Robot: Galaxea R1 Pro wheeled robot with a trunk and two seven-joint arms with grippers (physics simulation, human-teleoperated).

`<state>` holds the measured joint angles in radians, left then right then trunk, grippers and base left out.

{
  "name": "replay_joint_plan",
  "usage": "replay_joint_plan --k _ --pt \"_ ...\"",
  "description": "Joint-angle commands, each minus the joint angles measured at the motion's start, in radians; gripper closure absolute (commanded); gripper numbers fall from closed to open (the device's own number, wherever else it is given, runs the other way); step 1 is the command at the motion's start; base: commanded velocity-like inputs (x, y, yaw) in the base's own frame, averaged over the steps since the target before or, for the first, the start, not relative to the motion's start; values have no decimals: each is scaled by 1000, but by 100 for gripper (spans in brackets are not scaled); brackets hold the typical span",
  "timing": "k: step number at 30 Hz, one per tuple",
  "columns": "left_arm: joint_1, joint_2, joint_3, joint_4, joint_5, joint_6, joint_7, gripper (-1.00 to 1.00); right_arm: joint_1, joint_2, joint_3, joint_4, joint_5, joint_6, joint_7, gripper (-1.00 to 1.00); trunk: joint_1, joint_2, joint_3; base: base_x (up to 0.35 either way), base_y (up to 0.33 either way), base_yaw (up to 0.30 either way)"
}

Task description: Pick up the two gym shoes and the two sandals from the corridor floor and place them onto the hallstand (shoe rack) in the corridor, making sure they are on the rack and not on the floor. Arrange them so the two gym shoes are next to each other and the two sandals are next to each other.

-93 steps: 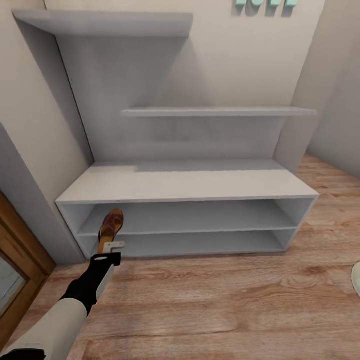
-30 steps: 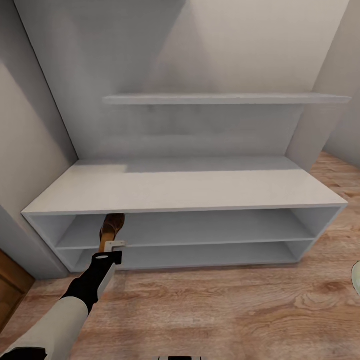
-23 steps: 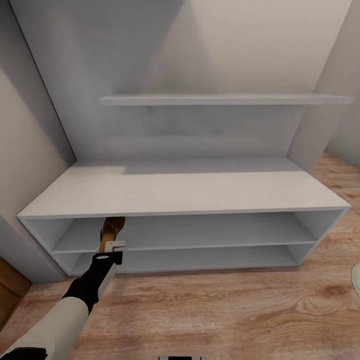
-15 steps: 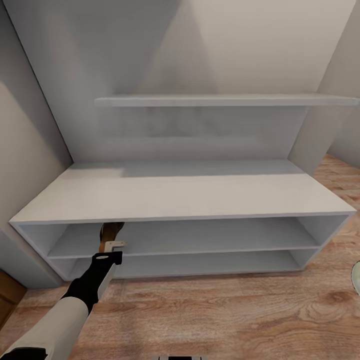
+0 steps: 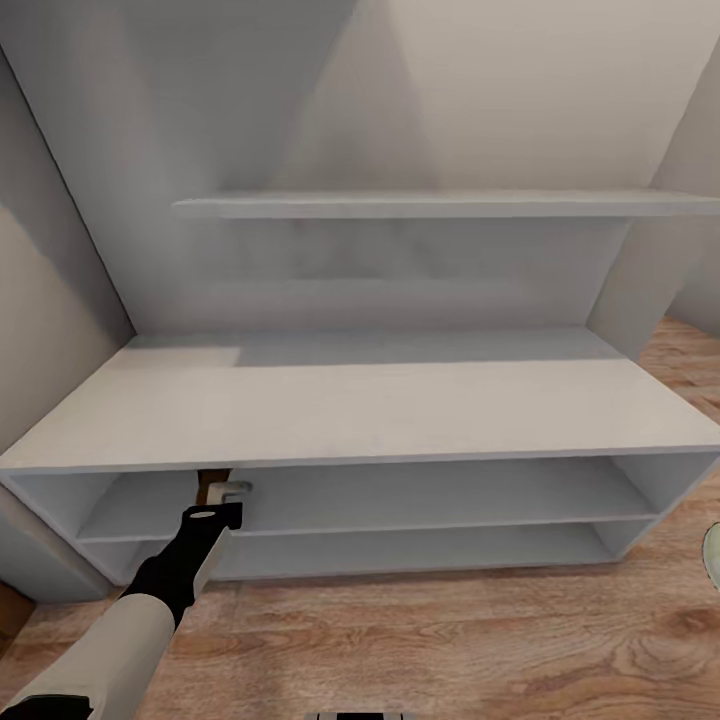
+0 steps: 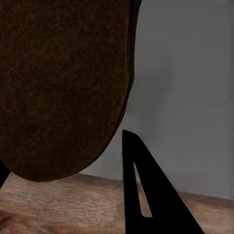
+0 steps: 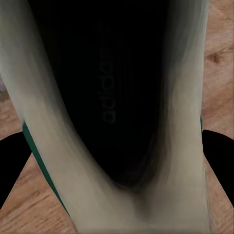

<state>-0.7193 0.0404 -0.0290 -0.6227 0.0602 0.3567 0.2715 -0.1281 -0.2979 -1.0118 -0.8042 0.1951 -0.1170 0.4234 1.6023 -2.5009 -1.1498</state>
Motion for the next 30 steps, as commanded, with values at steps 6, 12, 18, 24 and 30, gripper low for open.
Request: replay_joint_plan --k 6,12,18,24,30 --pt "0 0 -2 -2 6 4 6 100 -1 0 -5 0 10 -6 6 100 0 0 -1 42 0 0" --pt "1 1 -2 0 6 4 6 100 -1 0 -5 0 10 -5 6 100 0 0 -1 117 0 0" --pt "2 2 -2 -2 6 4 6 100 -1 0 -5 0 10 -5 6 100 0 0 -1 135 0 0" --pt "0 4 -2 -1 4 4 7 -100 -1 0 -5 0 10 -4 6 100 0 0 -1 6 0 0" --pt "-1 4 0 -1 4 3 9 -100 -1 0 -5 0 10 -4 6 100 0 0 -1 0 0 0"
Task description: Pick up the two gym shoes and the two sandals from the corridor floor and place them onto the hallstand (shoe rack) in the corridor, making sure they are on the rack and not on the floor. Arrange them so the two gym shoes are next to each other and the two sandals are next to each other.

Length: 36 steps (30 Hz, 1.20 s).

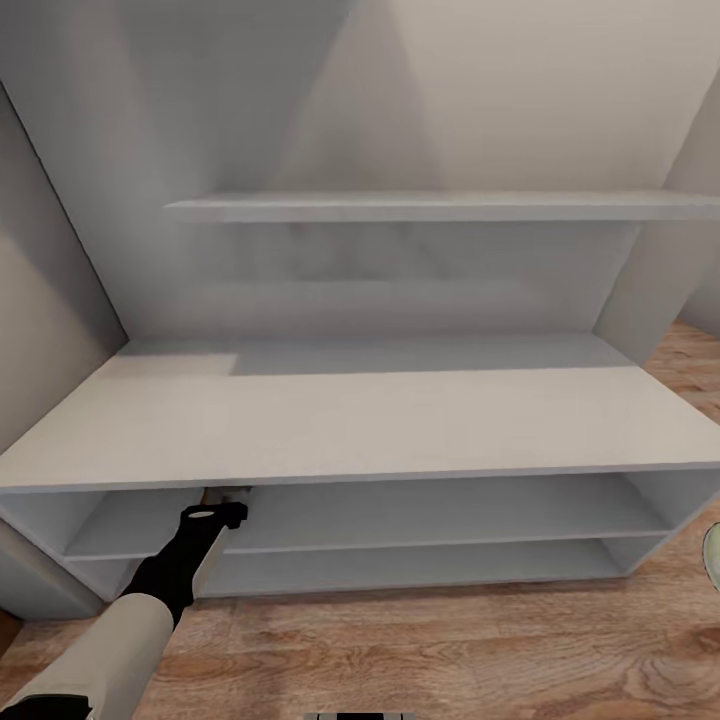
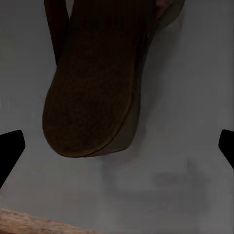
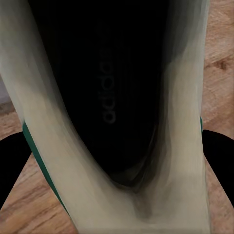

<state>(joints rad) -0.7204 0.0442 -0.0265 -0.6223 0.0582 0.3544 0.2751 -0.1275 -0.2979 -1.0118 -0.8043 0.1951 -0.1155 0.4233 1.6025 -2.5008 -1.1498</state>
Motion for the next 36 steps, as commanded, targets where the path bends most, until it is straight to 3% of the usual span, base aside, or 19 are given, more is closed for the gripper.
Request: replay_joint_plan --k 1,17,36 --pt "0 0 -3 -1 6 5 6 -100 -2 0 -5 0 10 -6 6 100 0 0 -1 -67 0 0" --pt "2 -2 -4 -2 8 5 6 -100 -2 0 -5 1 10 -6 6 100 0 0 -1 -288 -8 0" --pt "8 -7 -3 -3 10 -11 3 -100 -2 1 -4 2 11 -7 6 100 0 0 -1 -317 -161 0"
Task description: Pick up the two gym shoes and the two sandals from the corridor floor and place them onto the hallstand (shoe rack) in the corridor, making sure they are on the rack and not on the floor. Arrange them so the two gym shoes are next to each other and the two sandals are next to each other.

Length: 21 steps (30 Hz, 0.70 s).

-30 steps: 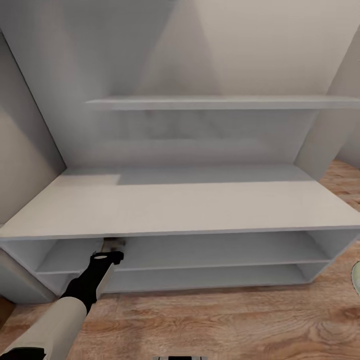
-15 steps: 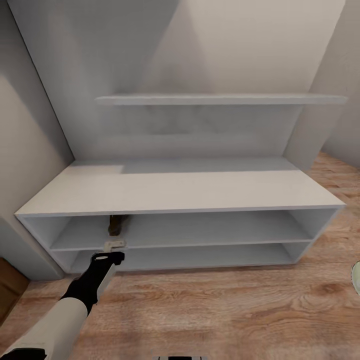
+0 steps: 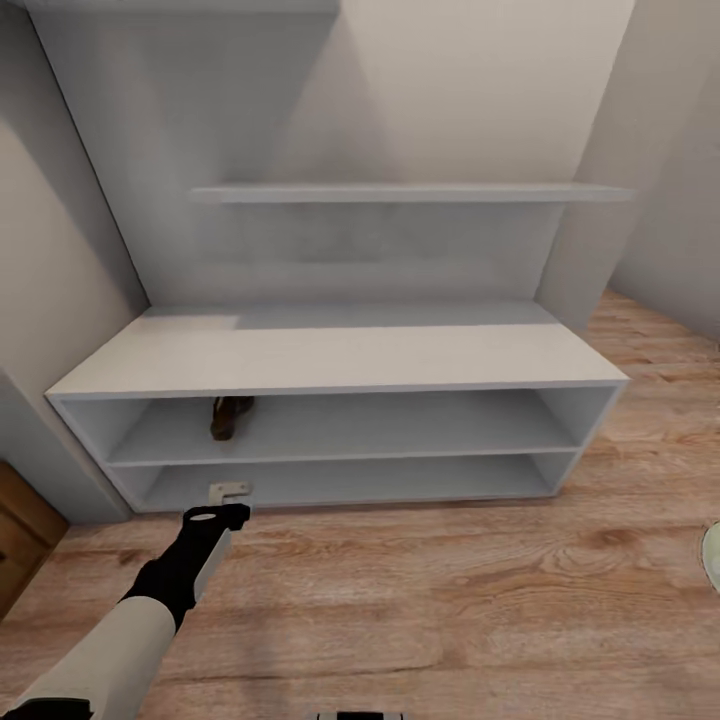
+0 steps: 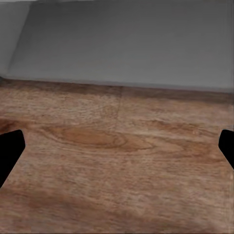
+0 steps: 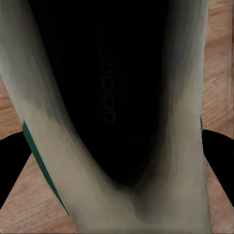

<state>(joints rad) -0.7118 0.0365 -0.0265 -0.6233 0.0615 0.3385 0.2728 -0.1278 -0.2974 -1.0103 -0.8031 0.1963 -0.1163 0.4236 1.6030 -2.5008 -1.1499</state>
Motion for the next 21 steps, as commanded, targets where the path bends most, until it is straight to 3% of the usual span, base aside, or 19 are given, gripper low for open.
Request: replay_joint_plan --k 1,3,4,6,9,10,15,21 --pt "0 1 -3 -2 7 4 4 -100 -1 1 -5 1 10 -6 6 100 -1 0 -1 -312 -183 0" --pt "8 3 -3 0 7 -14 -1 -100 -1 1 -5 1 10 -6 6 100 -1 0 -1 -312 -182 0" --pt "46 6 -3 1 8 -74 -5 -100 -2 1 -5 2 11 -6 5 100 -1 0 -1 -284 -140 0" --pt "86 7 -3 1 9 -133 -19 -100 -2 2 -4 2 11 -7 5 100 -1 0 -1 -170 -73 0" --pt "155 12 -2 2 8 -205 -100 -100 -1 4 -4 2 11 -8 4 100 -1 0 -1 -52 -23 0" --pt "198 18 0 3 8 -253 -163 -100 -2 5 -4 2 11 -8 4 100 -1 0 -1 -18 -8 0" --pt "290 32 11 11 7 -396 -311 -100 -1 7 -3 3 11 -9 5 100 -1 0 -1 -8 -4 0" --pt "370 52 26 9 13 -499 -440 -100 -2 8 -2 6 11 -7 6 100 -1 0 -1 -1 -1 0"
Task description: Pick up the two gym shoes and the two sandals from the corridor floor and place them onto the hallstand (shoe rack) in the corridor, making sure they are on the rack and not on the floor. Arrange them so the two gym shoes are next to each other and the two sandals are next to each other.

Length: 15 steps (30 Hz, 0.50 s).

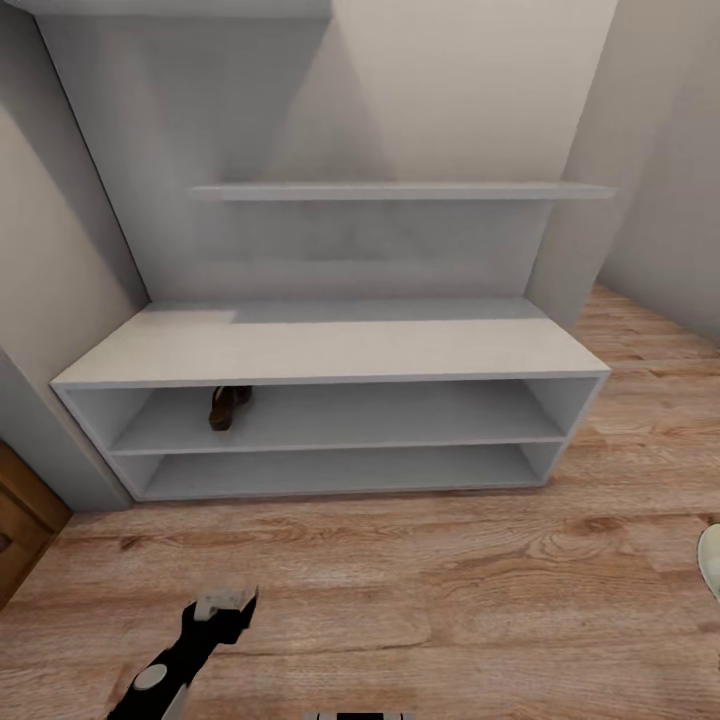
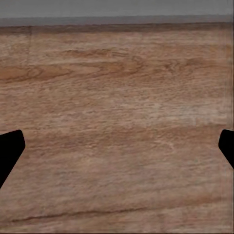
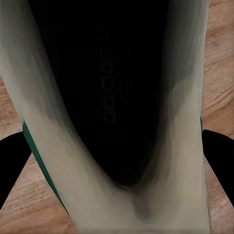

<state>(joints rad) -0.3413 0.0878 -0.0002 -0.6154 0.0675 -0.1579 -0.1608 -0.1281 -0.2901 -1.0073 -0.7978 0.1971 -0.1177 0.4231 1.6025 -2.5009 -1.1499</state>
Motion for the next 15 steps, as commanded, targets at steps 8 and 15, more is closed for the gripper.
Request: replay_joint_plan --k 8,15 --pt "81 20 68 5 58 -67 -176 -100 -2 2 -3 -2 10 -6 6 100 0 0 -1 0 0 0" --pt "108 43 78 24 60 -82 -222 -100 -2 18 -2 -4 10 -8 6 100 0 0 -1 0 0 0"
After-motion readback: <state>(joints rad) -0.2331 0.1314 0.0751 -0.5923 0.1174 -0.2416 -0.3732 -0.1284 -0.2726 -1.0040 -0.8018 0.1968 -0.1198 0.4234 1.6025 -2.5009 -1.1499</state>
